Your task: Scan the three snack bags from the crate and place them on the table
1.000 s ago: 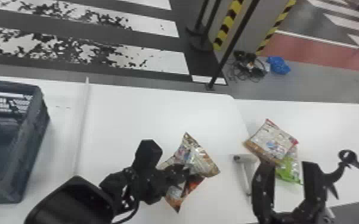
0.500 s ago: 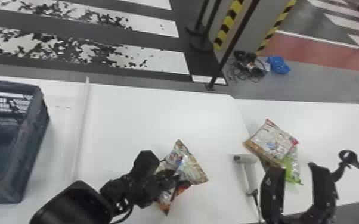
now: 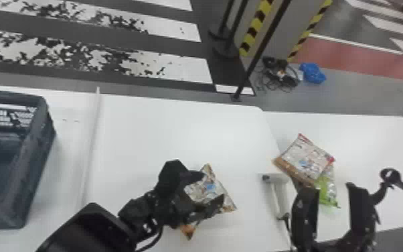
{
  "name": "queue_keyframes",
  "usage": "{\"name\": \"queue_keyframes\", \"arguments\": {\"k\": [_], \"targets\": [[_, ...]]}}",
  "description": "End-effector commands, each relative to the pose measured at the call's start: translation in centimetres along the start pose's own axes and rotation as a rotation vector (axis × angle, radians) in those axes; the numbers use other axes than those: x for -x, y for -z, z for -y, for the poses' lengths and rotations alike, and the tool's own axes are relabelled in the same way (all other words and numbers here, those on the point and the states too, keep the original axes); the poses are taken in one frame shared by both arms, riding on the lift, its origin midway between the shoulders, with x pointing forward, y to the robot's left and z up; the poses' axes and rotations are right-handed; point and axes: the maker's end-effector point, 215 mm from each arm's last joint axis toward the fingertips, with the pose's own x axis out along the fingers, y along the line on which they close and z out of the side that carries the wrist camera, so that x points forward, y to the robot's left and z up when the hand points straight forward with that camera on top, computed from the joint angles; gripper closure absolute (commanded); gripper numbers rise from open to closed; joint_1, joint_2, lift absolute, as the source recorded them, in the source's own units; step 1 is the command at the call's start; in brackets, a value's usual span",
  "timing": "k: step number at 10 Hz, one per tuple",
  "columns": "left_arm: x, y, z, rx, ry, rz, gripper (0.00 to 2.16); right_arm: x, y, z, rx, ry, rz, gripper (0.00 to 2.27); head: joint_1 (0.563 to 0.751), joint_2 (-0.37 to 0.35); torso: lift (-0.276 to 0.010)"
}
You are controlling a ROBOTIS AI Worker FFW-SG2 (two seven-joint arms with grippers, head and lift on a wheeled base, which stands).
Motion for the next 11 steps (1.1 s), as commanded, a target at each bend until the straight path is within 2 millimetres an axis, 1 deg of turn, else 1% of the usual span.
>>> {"name": "queue_keyframes", "arguments": {"k": [1, 2, 3, 4, 5, 6, 7, 8, 9, 10, 11], "targets": [[3.0, -3.4, -3.6, 0.014, -0.103, 0.086, 0.07, 0.1, -0.1, 0.1, 0.003, -0.002, -0.002, 0.09, 0.695, -0.350, -0.037], [6.6, -4.2, -6.7, 0.031, -0.191, 0.128, 0.07, 0.0, -0.1, 0.0, 0.001, -0.004, -0.001, 0.09, 0.695, -0.350, -0.037], [11.0, -4.5, -9.3, 0.029, -0.270, 0.155, 0.07, 0.0, 0.3, -0.2, -0.003, -0.007, -0.014, 0.09, 0.695, -0.350, -0.037], [15.5, -5.6, -11.5, 0.039, -0.343, 0.210, 0.07, 0.0, 0.8, -0.5, -0.011, -0.012, -0.027, 0.09, 0.695, -0.350, -0.037], [19.6, -6.4, -13.4, 0.055, -0.413, 0.256, 0.07, -0.1, 1.5, -0.9, -0.018, -0.020, -0.046, 0.09, 0.695, -0.350, -0.037], [23.6, -8.0, -14.6, 0.035, -0.498, 0.337, 0.07, -0.1, 1.7, -1.2, -0.027, -0.023, -0.051, 0.09, 0.695, -0.350, -0.037], [27.3, -8.7, -15.8, 0.024, -0.580, 0.410, 0.07, -0.1, 1.9, -1.6, -0.032, -0.031, -0.056, 0.09, 0.695, -0.350, -0.037], [29.5, -7.2, -16.7, 0.065, -0.621, 0.406, 0.07, 0.0, 2.3, -2.1, -0.040, -0.040, -0.069, 0.09, 0.695, -0.350, -0.037], [31.6, -5.5, -17.3, 0.086, -0.674, 0.380, 0.08, 0.2, 3.3, -2.8, -0.059, -0.047, -0.102, 0.09, 0.695, -0.311, -0.037], [33.6, -3.5, -17.8, 0.128, -0.715, 0.362, 0.08, 0.4, 4.5, -3.7, -0.086, -0.053, -0.140, 0.09, 0.695, -0.255, -0.037], [35.3, -1.7, -18.2, 0.174, -0.763, 0.351, 0.08, 0.7, 5.8, -5.4, -0.113, -0.077, -0.182, 0.09, 0.695, -0.224, -0.037]]}}
